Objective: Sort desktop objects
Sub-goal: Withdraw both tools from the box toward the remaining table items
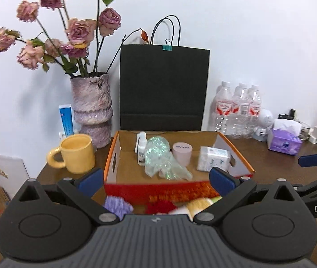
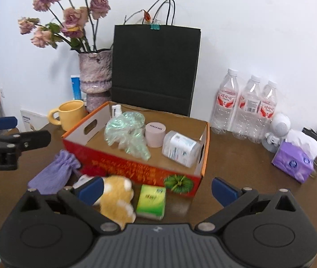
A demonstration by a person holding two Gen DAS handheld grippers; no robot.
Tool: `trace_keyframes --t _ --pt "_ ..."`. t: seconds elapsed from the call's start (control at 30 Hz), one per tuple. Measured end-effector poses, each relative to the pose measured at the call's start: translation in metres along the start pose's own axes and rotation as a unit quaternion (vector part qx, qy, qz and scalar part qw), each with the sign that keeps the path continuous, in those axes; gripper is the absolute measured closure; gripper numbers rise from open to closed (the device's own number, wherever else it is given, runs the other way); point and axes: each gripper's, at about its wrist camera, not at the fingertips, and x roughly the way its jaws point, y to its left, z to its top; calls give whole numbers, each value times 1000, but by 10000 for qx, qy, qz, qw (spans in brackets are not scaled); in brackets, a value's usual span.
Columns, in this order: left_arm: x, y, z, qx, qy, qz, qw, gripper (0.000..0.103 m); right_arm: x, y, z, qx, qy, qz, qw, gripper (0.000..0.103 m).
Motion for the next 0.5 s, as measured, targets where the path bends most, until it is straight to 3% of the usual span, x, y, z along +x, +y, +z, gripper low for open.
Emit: trace_keyframes --t 0.27,0.5 --pt "-50 5 -29 -379 -247 -71 9990 0 -42 9 -40 86 -465 210 9987 0" --pt "-70 7 -57 -778 -294 36 9965 0 -50 10 -64 242 -662 585 9958 0"
